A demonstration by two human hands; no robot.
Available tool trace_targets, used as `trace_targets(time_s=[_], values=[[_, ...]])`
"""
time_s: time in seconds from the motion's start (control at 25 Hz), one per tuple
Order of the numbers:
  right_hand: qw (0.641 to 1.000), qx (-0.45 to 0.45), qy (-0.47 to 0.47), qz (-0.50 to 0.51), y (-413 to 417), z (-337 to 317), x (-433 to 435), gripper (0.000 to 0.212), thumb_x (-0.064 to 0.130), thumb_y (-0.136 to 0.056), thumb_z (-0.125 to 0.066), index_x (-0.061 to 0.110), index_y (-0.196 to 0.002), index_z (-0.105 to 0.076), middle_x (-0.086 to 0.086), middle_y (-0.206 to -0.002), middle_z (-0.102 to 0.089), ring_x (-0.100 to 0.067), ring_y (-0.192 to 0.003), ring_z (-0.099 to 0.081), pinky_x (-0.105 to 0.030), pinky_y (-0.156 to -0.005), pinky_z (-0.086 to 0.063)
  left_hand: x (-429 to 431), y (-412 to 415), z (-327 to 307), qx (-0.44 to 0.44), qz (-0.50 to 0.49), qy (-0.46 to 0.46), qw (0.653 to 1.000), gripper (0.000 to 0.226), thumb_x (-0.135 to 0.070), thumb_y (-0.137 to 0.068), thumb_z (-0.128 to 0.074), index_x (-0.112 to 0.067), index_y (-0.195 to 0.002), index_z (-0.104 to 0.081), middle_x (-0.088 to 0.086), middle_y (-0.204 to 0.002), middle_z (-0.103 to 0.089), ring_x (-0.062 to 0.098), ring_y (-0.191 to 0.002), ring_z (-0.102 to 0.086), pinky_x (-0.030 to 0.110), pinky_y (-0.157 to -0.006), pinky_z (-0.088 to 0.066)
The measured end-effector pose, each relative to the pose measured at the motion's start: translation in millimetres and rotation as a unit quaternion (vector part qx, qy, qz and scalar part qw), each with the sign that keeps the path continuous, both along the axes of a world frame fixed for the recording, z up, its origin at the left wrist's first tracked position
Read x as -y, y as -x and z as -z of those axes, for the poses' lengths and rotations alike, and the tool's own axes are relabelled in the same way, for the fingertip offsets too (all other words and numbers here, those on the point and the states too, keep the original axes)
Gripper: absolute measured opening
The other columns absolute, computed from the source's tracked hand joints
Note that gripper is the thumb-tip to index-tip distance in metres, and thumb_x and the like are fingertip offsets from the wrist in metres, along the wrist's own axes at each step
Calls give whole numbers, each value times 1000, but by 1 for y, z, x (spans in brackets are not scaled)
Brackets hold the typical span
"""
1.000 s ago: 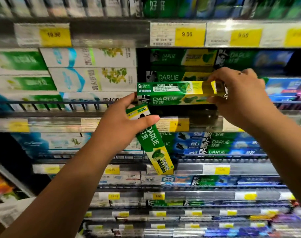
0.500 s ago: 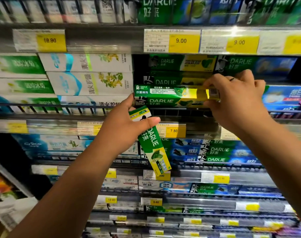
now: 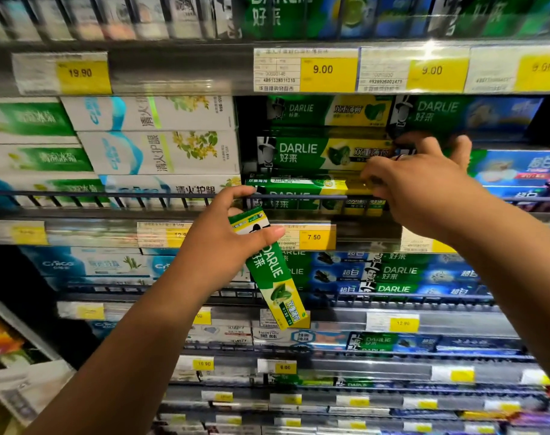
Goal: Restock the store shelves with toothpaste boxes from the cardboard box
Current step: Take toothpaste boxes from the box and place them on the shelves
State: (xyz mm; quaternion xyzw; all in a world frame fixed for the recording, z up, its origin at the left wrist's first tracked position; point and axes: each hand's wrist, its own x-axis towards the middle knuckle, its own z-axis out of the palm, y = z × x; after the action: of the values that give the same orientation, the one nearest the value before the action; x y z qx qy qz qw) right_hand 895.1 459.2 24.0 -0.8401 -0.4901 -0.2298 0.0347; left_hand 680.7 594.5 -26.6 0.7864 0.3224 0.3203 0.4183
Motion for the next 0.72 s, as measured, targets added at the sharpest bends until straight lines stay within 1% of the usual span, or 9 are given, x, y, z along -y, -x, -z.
trace_targets(time_s=[0.08,0.16,0.24,0.28,0.36,0.44,0.56,0.64,0.72], values=[[1000,-1,20,0,0,0,0,37,19,-95,-48,39,-127,-47,3,-130,-58,-27,-136,-17,-57,-106,-9,0,1,3,9,5,2,1000,55,-42,-73,-76,-47,-122,-50,-26,-108,-48,-8,-98,-50,13,-73,-42],[1000,14,8,-9,1,3,3,39,23,-93,-51,42,-128,-50,2,-139,-49,-29,-134,-20,-59,-106,-10,0,2,4,53,3,16,998,42,-42,-72,-76,-46,-111,-60,-22,-116,-57,3,-109,-56,25,-86,-49],[997,23,-62,-44,6,8,9,35,34,-91,-52,40,-126,-53,-3,-139,-48,-33,-133,-23,-61,-106,-12,3,2,-1,137,-1,63,989,34,-40,-70,-76,-39,-102,-67,-22,-106,-66,5,-104,-63,34,-91,-53],[993,15,-103,-63,12,11,14,36,42,-90,-48,39,-125,-53,-2,-137,-49,-34,-132,-25,-60,-105,-14,4,2,-4,188,0,95,978,33,-39,-68,-74,-33,-100,-69,-20,-99,-68,4,-96,-66,33,-88,-55],[980,-56,-164,-98,28,16,26,42,56,-88,-39,41,-126,-50,3,-134,-49,-30,-128,-33,-52,-100,-23,7,0,-13,276,-1,162,947,35,-38,-64,-70,-26,-97,-69,-12,-88,-69,6,-79,-67,27,-73,-57],[956,-190,-191,-118,43,21,36,48,66,-88,-38,43,-130,-44,9,-130,-49,-19,-121,-43,-40,-93,-33,11,-3,-21,338,-5,216,916,30,-37,-69,-66,-22,-95,-65,-7,-79,-66,6,-68,-64,26,-61,-55],[885,-380,-224,-150,48,33,40,59,68,-74,-44,44,-128,-40,12,-118,-57,-2,-96,-61,-36,-83,-51,14,-13,-27,392,-18,267,880,21,-39,-82,-61,-22,-94,-63,-4,-80,-67,12,-76,-64,34,-68,-56],[853,-418,-267,-163,48,37,37,52,61,-74,-51,46,-123,-44,3,-110,-62,-12,-83,-65,-44,-75,-55,19,-20,-27,399,-20,266,877,38,-46,-76,-59,-22,-106,-62,-4,-89,-70,11,-83,-66,35,-76,-56],[834,-421,-318,-162,44,31,33,38,47,-79,-60,49,-115,-50,0,-108,-62,-19,-81,-66,-38,-71,-56,22,-22,-25,351,-38,208,912,58,-56,-72,-53,-22,-120,-56,-7,-96,-68,4,-83,-66,27,-74,-56]])
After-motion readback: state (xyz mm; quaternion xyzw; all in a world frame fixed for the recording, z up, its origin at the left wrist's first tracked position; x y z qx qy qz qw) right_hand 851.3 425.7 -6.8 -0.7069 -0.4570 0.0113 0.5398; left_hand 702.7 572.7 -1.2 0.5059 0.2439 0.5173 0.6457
